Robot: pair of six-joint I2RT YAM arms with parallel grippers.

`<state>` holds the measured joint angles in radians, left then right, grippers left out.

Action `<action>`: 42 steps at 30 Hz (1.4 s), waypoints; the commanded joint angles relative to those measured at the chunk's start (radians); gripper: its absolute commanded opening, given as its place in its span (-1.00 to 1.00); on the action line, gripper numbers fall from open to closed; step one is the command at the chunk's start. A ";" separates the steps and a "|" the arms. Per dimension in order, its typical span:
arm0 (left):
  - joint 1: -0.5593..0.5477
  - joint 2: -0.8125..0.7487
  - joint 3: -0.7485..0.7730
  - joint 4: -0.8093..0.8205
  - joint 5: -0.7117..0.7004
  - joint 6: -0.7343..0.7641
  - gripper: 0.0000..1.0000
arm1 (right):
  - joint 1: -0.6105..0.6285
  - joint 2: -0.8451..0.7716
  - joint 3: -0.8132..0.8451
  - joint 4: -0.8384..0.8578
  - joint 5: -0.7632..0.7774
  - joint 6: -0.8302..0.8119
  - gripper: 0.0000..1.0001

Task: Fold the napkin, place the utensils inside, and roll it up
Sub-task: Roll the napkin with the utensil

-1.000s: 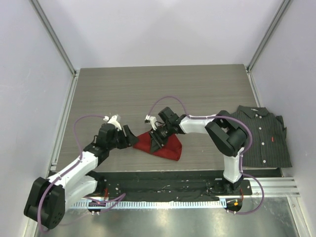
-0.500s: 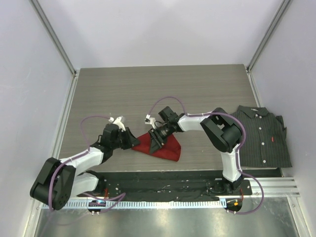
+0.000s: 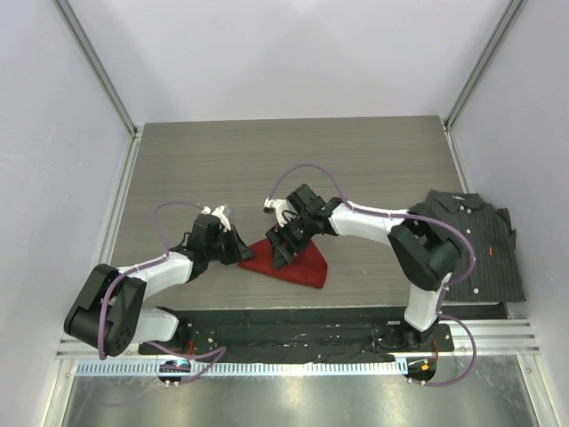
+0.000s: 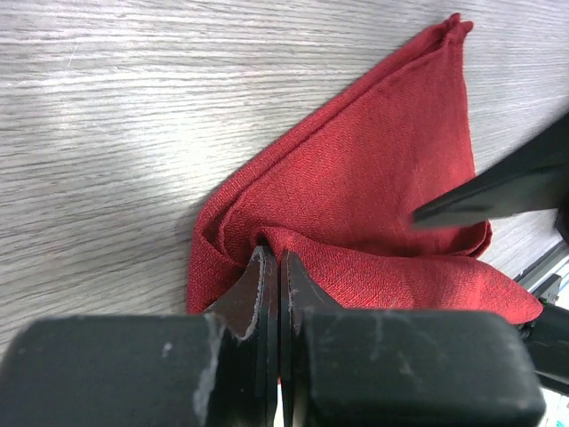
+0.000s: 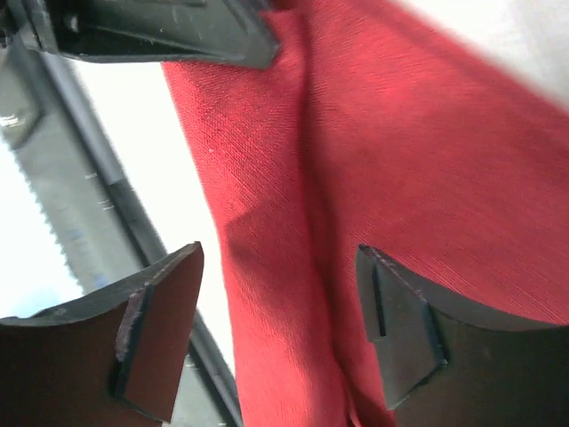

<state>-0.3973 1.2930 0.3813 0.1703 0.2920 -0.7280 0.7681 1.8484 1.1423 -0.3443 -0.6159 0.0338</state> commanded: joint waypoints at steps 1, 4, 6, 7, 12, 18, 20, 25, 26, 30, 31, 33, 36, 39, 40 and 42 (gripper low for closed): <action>0.002 0.017 0.068 -0.133 -0.007 0.004 -1.00 | 0.066 -0.162 -0.021 0.007 0.324 -0.072 0.57; 0.002 0.025 0.097 -0.196 -0.005 -0.013 -1.00 | 0.120 -0.221 -0.079 0.088 0.419 -0.080 0.62; 0.003 0.032 0.119 -0.227 0.002 -0.014 -1.00 | 0.178 -0.250 -0.117 0.123 0.534 -0.104 0.63; 0.003 0.035 0.126 -0.233 0.007 -0.013 -1.00 | 0.221 -0.255 -0.127 0.151 0.573 -0.115 0.64; 0.003 0.031 0.139 -0.258 0.007 -0.014 -1.00 | 0.319 -0.235 -0.151 0.186 0.767 -0.179 0.65; 0.002 0.025 0.148 -0.265 0.004 -0.019 -1.00 | 0.372 -0.184 -0.142 0.197 0.806 -0.215 0.65; 0.003 0.025 0.149 -0.267 0.010 -0.019 -1.00 | 0.370 -0.158 -0.138 0.192 0.808 -0.218 0.65; 0.002 0.025 0.149 -0.270 0.013 -0.021 -1.00 | 0.333 -0.133 -0.142 0.199 0.714 -0.192 0.59; 0.002 0.022 0.151 -0.270 0.015 -0.021 -1.00 | 0.323 -0.133 -0.144 0.200 0.688 -0.186 0.56; 0.003 0.016 0.154 -0.259 0.025 -0.019 -1.00 | 0.252 -0.127 -0.148 0.200 0.541 -0.154 0.32; 0.003 0.012 0.153 -0.250 0.030 -0.019 -1.00 | 0.238 -0.126 -0.150 0.194 0.468 -0.149 0.27; 0.002 0.003 0.153 -0.244 0.026 -0.019 -0.88 | 0.199 -0.118 -0.154 0.192 0.394 -0.135 0.13; 0.005 -0.061 0.137 -0.245 -0.031 -0.031 -0.05 | 0.160 -0.098 -0.153 0.180 0.263 -0.107 0.02; 0.005 -0.179 0.114 -0.259 -0.105 -0.036 0.45 | 0.117 -0.071 -0.161 0.169 0.162 -0.086 -0.03; 0.005 -0.211 0.102 -0.267 -0.155 -0.034 0.50 | 0.102 -0.055 -0.164 0.169 0.112 -0.077 -0.05; 0.003 -0.299 0.094 -0.288 -0.204 -0.013 0.55 | 0.085 -0.037 -0.167 0.171 0.059 -0.068 -0.06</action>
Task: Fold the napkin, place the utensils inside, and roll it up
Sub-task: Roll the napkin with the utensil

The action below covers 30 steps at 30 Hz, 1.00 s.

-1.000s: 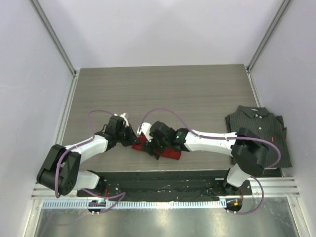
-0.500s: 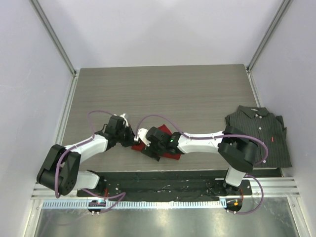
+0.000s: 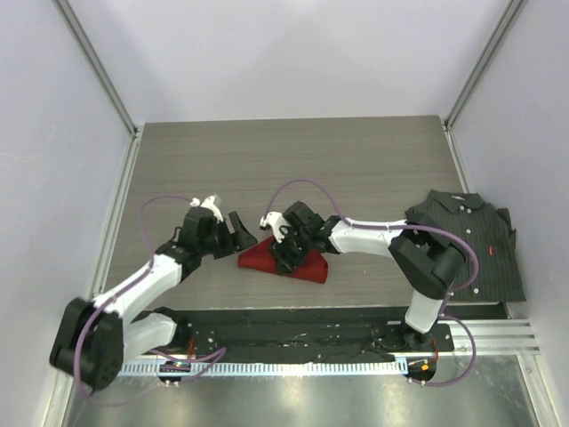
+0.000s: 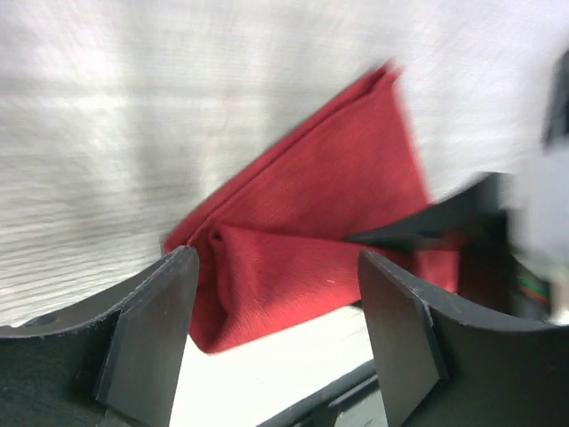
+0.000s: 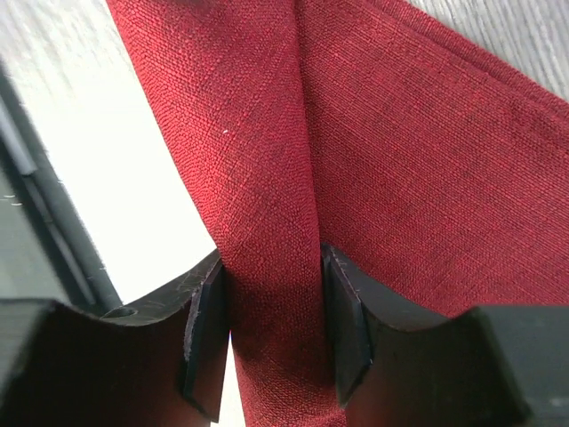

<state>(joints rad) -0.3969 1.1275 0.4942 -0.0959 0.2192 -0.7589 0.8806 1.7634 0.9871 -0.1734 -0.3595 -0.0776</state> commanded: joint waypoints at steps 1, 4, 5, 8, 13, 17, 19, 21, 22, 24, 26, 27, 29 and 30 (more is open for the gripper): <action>0.004 -0.159 -0.029 -0.028 -0.136 0.024 0.55 | -0.043 0.057 -0.008 0.002 -0.219 0.055 -0.06; 0.004 -0.216 -0.054 -0.028 -0.120 0.053 0.52 | -0.072 0.099 -0.002 0.014 -0.309 0.076 -0.07; 0.004 -0.225 -0.060 -0.025 -0.109 0.056 0.50 | -0.078 0.122 0.007 0.015 -0.355 0.075 -0.07; 0.003 -0.225 -0.083 -0.004 -0.067 0.059 0.41 | -0.101 0.159 0.015 0.044 -0.419 0.122 -0.08; 0.003 -0.238 -0.120 0.035 -0.024 0.056 0.27 | -0.135 0.217 0.031 0.046 -0.456 0.150 -0.08; 0.004 -0.238 -0.149 0.058 -0.020 0.050 0.20 | -0.150 0.248 0.031 0.061 -0.486 0.167 -0.09; 0.004 -0.226 -0.158 0.079 -0.021 0.046 0.18 | -0.152 0.260 0.031 0.066 -0.498 0.168 -0.09; 0.003 -0.218 -0.174 0.091 -0.020 0.041 0.15 | -0.152 0.266 0.033 0.069 -0.499 0.170 -0.09; 0.003 -0.207 -0.180 0.129 -0.017 0.038 0.11 | -0.154 0.272 0.035 0.069 -0.503 0.171 -0.09; 0.003 -0.195 -0.192 0.160 -0.014 0.036 0.07 | -0.157 0.278 0.036 0.069 -0.506 0.173 -0.09; 0.003 -0.172 -0.203 0.215 -0.011 0.035 0.00 | -0.158 0.283 0.035 0.071 -0.504 0.171 -0.09; 0.004 -0.164 -0.215 0.234 -0.004 0.033 -0.03 | -0.161 0.281 0.036 0.071 -0.501 0.171 -0.09; 0.004 -0.134 -0.226 0.271 -0.001 0.033 -0.05 | -0.161 0.277 0.036 0.069 -0.489 0.174 -0.08; 0.004 -0.124 -0.230 0.278 -0.001 0.033 -0.10 | -0.164 0.274 0.036 0.069 -0.480 0.173 -0.08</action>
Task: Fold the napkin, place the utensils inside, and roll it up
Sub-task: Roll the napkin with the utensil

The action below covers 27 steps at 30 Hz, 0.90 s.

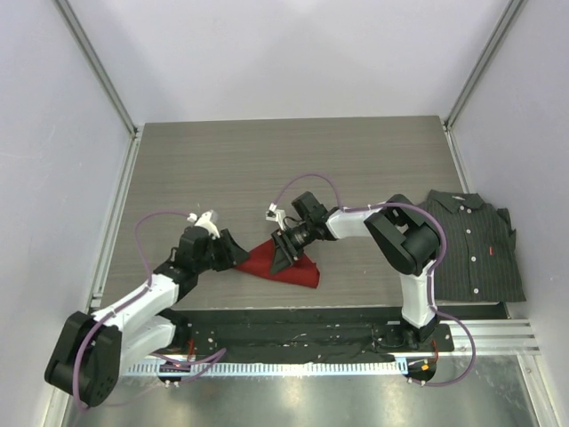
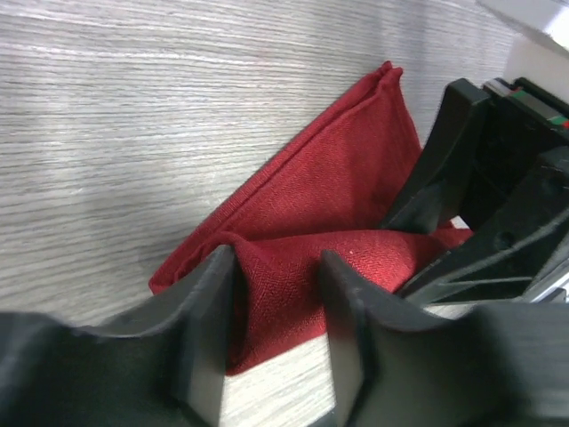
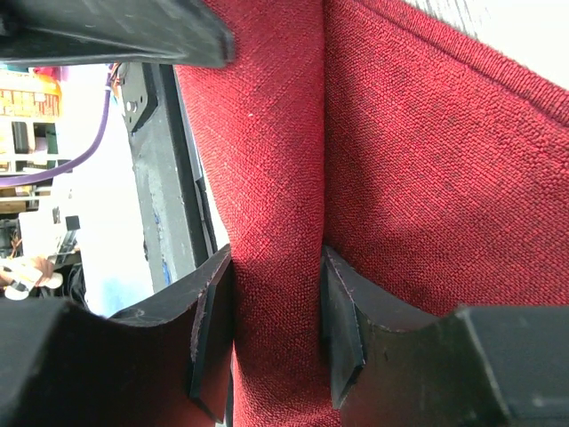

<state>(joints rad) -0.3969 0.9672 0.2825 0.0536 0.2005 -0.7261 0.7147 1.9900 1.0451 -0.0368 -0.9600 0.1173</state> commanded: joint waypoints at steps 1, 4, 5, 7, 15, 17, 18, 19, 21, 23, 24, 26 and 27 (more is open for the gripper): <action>0.003 0.047 -0.026 0.137 0.011 0.001 -0.27 | 0.000 0.041 -0.022 -0.066 0.130 -0.021 -0.08; 0.004 0.082 -0.034 0.163 0.013 -0.001 -0.61 | 0.003 0.020 -0.011 -0.083 0.173 -0.018 0.01; 0.004 0.090 -0.031 0.166 0.014 0.001 -0.73 | 0.002 0.003 -0.007 -0.101 0.200 -0.018 0.04; 0.004 0.114 -0.020 0.160 0.016 0.005 -0.91 | 0.003 -0.025 0.004 -0.123 0.234 -0.018 0.17; 0.004 0.188 0.096 -0.021 0.023 0.034 -1.00 | 0.101 -0.271 0.000 -0.183 0.632 -0.080 0.59; 0.004 0.208 0.113 -0.078 0.027 0.033 -1.00 | 0.144 -0.316 -0.026 -0.157 0.739 -0.106 0.69; 0.004 0.215 0.125 -0.087 0.033 0.031 -1.00 | 0.185 -0.338 -0.039 -0.138 0.783 -0.134 0.71; 0.004 0.229 0.130 -0.109 0.040 0.027 -1.00 | 0.209 -0.377 -0.065 -0.118 0.864 -0.148 0.72; 0.003 0.241 0.153 -0.133 0.048 0.019 -1.00 | 0.253 -0.396 -0.079 -0.078 0.908 -0.186 0.76; 0.004 0.261 0.170 -0.168 0.056 0.014 -1.00 | 0.279 -0.398 -0.083 -0.068 0.952 -0.214 0.78; 0.004 0.271 0.179 -0.179 0.062 0.013 -1.00 | 0.308 -0.395 -0.077 -0.066 0.955 -0.238 0.80; 0.004 0.286 0.198 -0.195 0.066 0.011 -1.00 | 0.336 -0.373 -0.073 -0.071 1.014 -0.258 0.80; 0.004 0.291 0.204 -0.199 0.065 0.011 -1.00 | 0.347 -0.366 -0.071 -0.069 1.023 -0.268 0.81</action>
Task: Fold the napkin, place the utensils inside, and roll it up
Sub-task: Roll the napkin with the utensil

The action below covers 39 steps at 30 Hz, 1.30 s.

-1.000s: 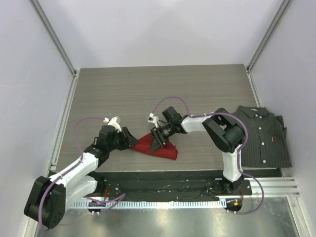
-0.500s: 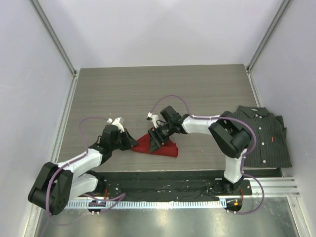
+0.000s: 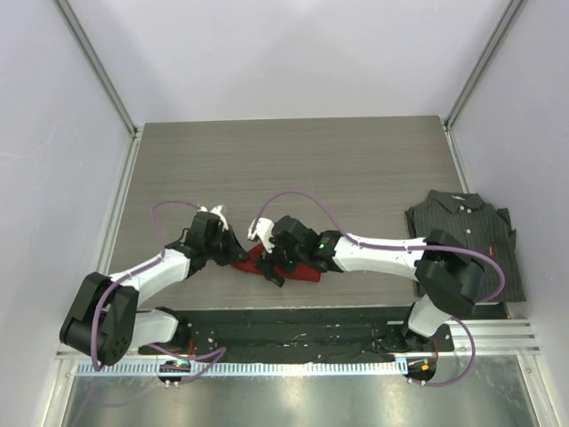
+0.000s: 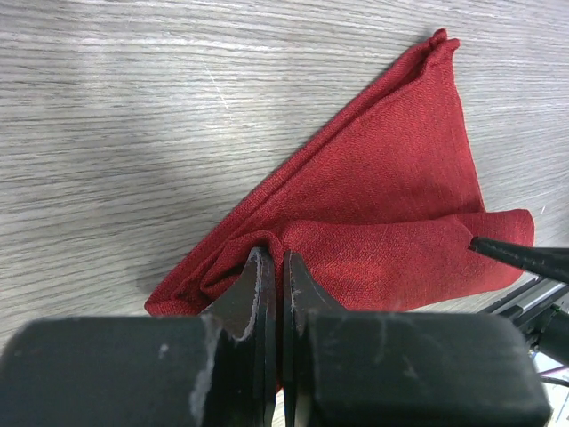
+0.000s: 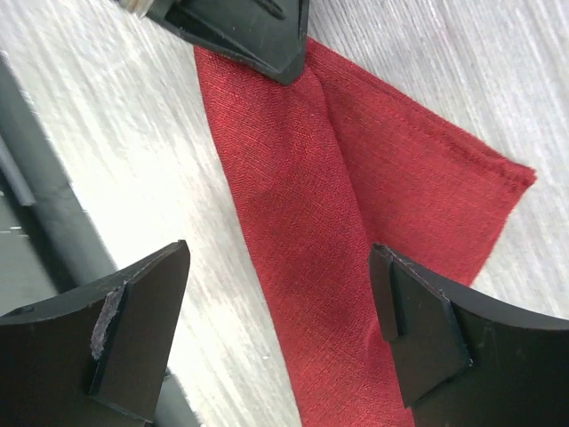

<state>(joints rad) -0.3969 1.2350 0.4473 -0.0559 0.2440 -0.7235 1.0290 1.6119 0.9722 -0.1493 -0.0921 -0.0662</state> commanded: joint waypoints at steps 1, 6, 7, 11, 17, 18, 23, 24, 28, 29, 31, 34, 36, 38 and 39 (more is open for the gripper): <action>0.004 0.027 0.047 -0.090 0.023 0.009 -1.00 | 0.049 0.028 0.002 0.050 0.176 -0.099 0.81; 0.004 0.052 0.060 -0.087 0.047 0.004 -1.00 | 0.063 0.082 0.006 0.060 0.201 -0.130 0.78; 0.004 0.052 0.062 -0.087 0.051 0.004 -1.00 | 0.062 0.089 0.010 0.060 0.198 -0.133 0.75; 0.006 0.058 0.071 -0.088 0.052 0.004 -1.00 | 0.063 0.124 0.020 0.054 0.187 -0.149 0.68; 0.006 0.058 0.076 -0.065 0.084 0.018 -1.00 | 0.033 0.160 0.022 0.039 0.154 -0.136 0.35; 0.006 0.051 0.077 -0.064 0.086 0.021 -0.92 | 0.023 0.164 0.020 0.025 0.114 -0.130 0.26; 0.006 -0.028 0.087 -0.099 -0.013 0.033 0.08 | -0.018 0.180 0.020 -0.019 -0.081 -0.093 -0.06; 0.006 -0.044 0.093 -0.114 -0.035 0.038 0.18 | -0.032 0.184 0.019 -0.030 -0.121 -0.075 -0.09; 0.004 -0.138 0.093 -0.180 -0.139 0.050 0.46 | -0.075 0.220 0.013 -0.041 -0.314 -0.021 -0.18; 0.006 -0.175 0.090 -0.194 -0.156 0.049 0.46 | -0.086 0.226 0.008 -0.039 -0.343 -0.011 -0.20; 0.006 -0.209 0.068 -0.197 -0.184 0.047 0.46 | -0.112 0.243 0.003 -0.038 -0.420 0.015 -0.22; 0.006 -0.281 0.012 -0.141 -0.154 0.047 0.44 | -0.154 0.266 0.013 -0.042 -0.509 0.048 -0.23; 0.004 -0.324 -0.012 -0.095 -0.131 0.036 0.43 | -0.173 0.289 0.025 -0.048 -0.570 0.063 -0.23; 0.006 -0.342 -0.038 -0.075 -0.101 0.032 0.41 | -0.199 0.316 0.051 -0.064 -0.609 0.078 -0.23; 0.006 -0.356 -0.045 -0.059 -0.095 0.032 0.40 | -0.207 0.325 0.060 -0.081 -0.623 0.091 -0.23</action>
<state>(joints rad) -0.3923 0.9180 0.4423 -0.1944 0.1207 -0.6956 0.8436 1.8538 1.0241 -0.1032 -0.5797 -0.0387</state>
